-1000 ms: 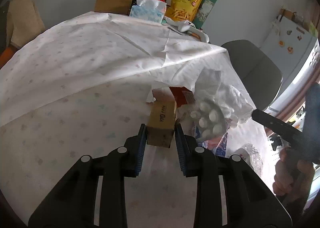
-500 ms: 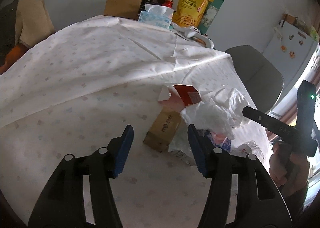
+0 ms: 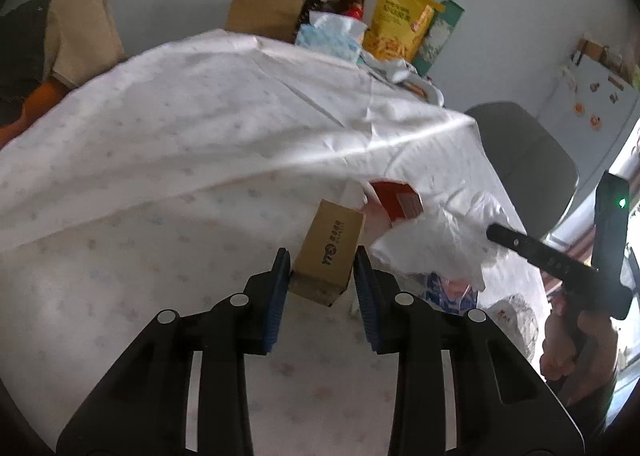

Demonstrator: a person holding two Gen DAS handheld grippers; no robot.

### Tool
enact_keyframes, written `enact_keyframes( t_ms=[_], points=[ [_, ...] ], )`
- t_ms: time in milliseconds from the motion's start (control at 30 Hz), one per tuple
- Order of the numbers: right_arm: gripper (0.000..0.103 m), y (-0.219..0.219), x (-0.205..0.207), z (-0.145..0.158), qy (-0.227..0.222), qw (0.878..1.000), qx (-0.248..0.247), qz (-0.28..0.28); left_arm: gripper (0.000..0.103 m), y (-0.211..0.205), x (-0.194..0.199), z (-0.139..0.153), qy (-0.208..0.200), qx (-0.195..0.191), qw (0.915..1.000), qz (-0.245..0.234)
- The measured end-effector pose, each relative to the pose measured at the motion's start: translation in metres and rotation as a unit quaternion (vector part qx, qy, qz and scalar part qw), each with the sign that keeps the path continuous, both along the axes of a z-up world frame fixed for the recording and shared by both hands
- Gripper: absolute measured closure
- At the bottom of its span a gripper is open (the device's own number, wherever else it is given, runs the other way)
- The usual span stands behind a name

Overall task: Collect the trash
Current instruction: 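Grasp the small cardboard box with the left gripper while the right gripper grasps white tissue, then carry the box and tissue over the trash bin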

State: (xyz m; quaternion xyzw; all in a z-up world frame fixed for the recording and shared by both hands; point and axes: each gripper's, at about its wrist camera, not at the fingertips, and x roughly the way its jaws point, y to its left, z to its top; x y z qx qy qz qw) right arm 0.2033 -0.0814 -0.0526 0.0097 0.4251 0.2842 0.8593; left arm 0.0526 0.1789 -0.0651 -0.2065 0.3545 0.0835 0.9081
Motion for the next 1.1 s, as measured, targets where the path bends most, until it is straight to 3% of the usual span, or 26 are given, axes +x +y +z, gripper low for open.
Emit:
enact_keyframes(
  t_ms=[133,467,767,1100],
  points=[
    [0.092,-0.012,-0.008,0.015,-0.014,0.999,0.028,-0.005,0.07,0.0,-0.005,0.015,-0.017,0.005,0.9998,0.008],
    [0.092,-0.06,-0.023,0.058,-0.038,0.994,0.101,-0.032,0.07,-0.033,0.001,0.039,-0.04,0.021,0.9989,-0.015],
    [0.092,-0.102,-0.036,0.062,-0.054,0.993,0.079,-0.062,0.07,-0.084,0.02,0.053,-0.051,0.034,0.9961,-0.063],
    [0.092,-0.178,-0.048,0.054,-0.053,0.987,0.059,-0.138,0.07,-0.158,0.052,0.061,-0.058,0.046,0.9889,-0.129]
  ],
)
